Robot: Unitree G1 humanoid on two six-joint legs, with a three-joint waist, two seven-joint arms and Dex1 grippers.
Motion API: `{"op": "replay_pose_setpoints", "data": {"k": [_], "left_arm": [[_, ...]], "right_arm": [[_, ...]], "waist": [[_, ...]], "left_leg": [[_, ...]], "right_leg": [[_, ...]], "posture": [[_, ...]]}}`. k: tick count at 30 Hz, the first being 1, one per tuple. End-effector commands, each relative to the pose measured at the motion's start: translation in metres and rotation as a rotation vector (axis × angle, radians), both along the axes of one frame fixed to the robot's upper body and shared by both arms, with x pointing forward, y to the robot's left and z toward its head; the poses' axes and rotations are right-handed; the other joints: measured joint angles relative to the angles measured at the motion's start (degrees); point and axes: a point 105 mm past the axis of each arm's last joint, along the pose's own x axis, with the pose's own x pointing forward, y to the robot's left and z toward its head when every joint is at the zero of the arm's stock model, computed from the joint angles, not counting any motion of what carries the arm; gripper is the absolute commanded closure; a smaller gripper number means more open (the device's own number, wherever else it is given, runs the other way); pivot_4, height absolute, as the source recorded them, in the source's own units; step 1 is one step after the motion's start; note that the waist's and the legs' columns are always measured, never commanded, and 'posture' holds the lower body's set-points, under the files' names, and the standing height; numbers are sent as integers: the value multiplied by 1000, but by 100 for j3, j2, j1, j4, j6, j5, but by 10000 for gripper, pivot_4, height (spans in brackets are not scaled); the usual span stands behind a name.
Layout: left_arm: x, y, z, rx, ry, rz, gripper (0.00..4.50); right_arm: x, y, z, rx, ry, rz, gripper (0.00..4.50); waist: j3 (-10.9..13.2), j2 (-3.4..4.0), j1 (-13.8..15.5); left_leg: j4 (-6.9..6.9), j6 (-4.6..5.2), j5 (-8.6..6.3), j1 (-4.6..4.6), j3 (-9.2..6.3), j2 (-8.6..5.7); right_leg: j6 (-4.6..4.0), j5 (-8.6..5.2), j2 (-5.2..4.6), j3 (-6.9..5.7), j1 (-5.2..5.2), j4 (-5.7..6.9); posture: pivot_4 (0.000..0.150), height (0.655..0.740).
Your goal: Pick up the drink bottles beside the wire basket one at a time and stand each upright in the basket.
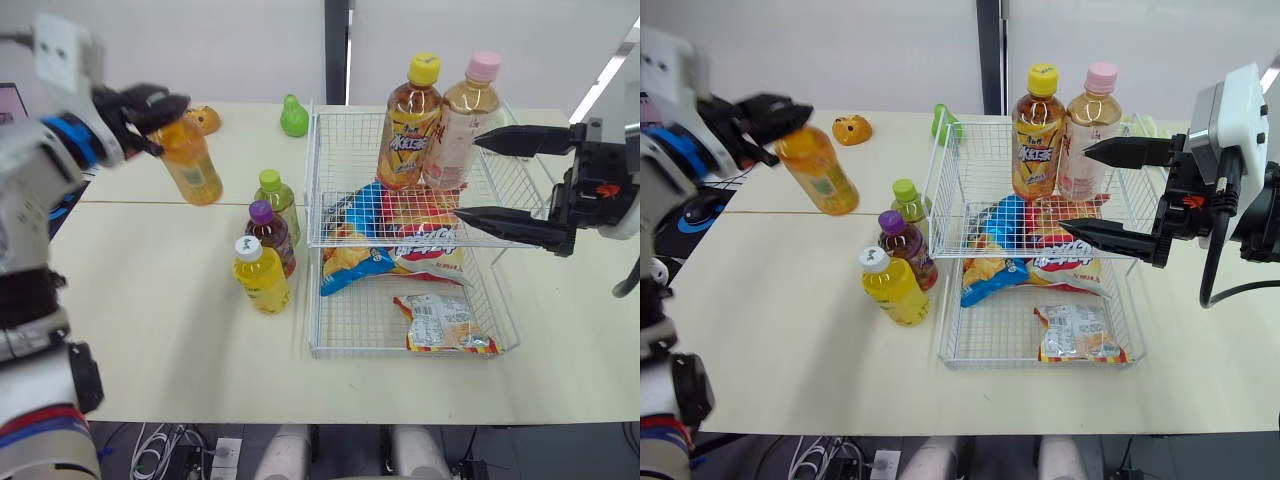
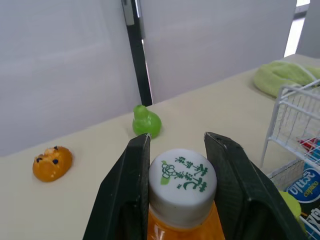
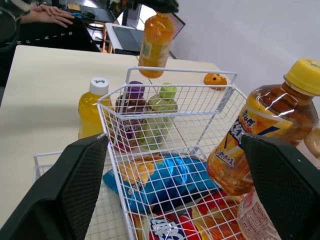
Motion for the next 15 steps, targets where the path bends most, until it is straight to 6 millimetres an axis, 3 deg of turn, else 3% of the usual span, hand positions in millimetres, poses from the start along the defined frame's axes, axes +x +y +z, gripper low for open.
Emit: {"op": "replay_pose_setpoints", "data": {"k": [1, 6, 15], "left_arm": [[-20, -13, 54, 15, -111, -127, 32036], [-24, -35, 92, 11, -135, -265, 32036], [-18, -98, 130, -5, -147, -495, 32036]], "right_arm": [[-8, -7, 14, 14, -61, 2, 0], [-16, -18, 18, 25, -33, 0, 0], [-20, -30, 19, 41, -38, -55, 0]], "waist": [[0, -1, 9], [3, -6, 15], [5, -9, -16]], "left_leg": [[-1, 0, 0, -2, -1, -1], [2, 1, 0, -7, -4, -4], [2, 1, 0, -8, -2, -2]], "right_leg": [[2, 1, 0, 0, 0, -3], [7, 2, -2, -4, 2, -6], [9, 1, 1, -3, -1, -1]], "posture": [[1500, 7400], [1500, 7400], [1500, 7400]]}}
